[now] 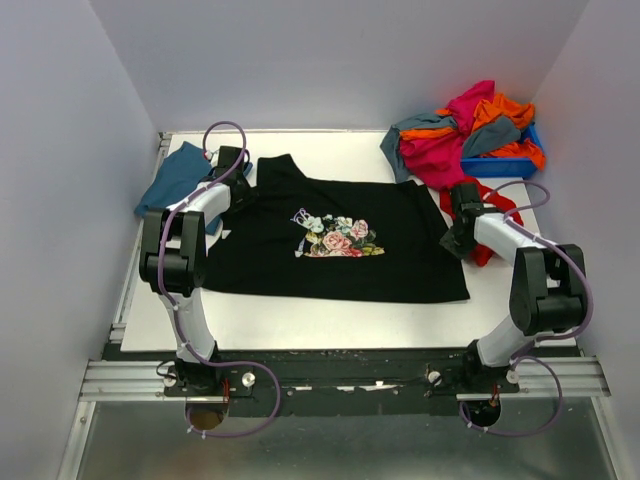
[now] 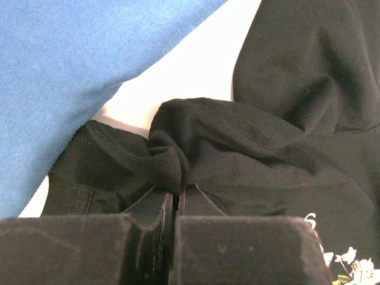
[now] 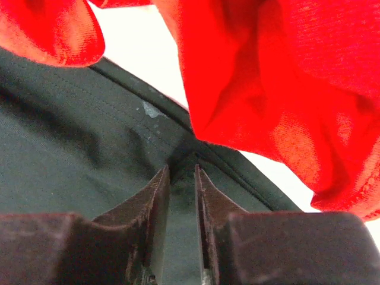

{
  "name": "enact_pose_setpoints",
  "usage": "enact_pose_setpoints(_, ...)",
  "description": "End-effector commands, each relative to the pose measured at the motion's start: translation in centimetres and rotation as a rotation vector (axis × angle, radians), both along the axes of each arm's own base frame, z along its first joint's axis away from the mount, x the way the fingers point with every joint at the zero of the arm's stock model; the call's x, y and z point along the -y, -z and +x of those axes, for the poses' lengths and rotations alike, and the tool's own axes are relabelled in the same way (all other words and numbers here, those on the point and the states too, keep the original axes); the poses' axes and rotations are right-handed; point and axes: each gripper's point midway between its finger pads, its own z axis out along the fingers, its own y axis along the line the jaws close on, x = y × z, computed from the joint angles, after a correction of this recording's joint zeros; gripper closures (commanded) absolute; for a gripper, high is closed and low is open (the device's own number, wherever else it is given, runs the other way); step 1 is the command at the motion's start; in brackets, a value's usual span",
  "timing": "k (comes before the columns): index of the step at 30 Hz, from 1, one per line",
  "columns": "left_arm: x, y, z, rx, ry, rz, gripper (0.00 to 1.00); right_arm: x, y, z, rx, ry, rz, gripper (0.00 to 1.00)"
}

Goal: Fold and stack the t-shirts
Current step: Fold the flattened tshirt in 1/3 of the way

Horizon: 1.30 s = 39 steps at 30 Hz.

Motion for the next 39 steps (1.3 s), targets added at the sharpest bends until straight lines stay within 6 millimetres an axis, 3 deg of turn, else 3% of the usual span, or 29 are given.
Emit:
enact_pose_setpoints(1, 0.1, -1.9, 0.2, 0.046, 0.015, 0.009, 1.0, 0.9, -0.1, 0.0, 0.012, 0.088, -0.006, 0.76)
enact_pose_setpoints(6, -0.1, -1.9, 0.3, 0.045, 0.01, 0.015, 1.0, 1.7, -0.8, 0.3, 0.031, 0.108, -0.008, 0.98)
enact_pose_setpoints(15, -0.7, -2.7, 0.2, 0.059, -0.003, 0.042, 1.0, 2.4, -3.0, 1.2, 0.074, 0.122, -0.038, 0.99)
enact_pose_setpoints(22, -0.7, -3.0, 0.1, 0.064, -0.004, 0.044, 1.0, 2.2, -3.5, 1.9, 0.101, 0.12, -0.027, 0.99)
enact_pose_setpoints(23, -0.7, -3.2, 0.1, 0.069, -0.004, 0.043, 1.0, 2.0, -3.4, 2.0, 0.097, 0.107, -0.019, 0.94)
enact_pose_setpoints(26, -0.8, -3.1, 0.0, 0.066, -0.006, 0.044, 1.0, 2.3, -3.4, 1.7, 0.085, 0.122, -0.029, 0.41)
enact_pose_setpoints(29, -0.7, -3.2, -0.2, 0.073, -0.004, 0.043, 1.0, 3.4, -4.3, 1.7, 0.136, 0.139, -0.047, 0.31)
enact_pose_setpoints(32, -0.9, -3.3, -0.3, 0.087, -0.009, 0.042, 0.96, 5.9, -4.3, 1.3, 0.134, 0.221, -0.05, 0.15)
enact_pose_setpoints(39, -0.5, -4.0, -0.5, 0.106, 0.004, 0.026, 0.95, 10.1, -0.6, 2.6, 0.078, 0.383, 0.158, 0.15)
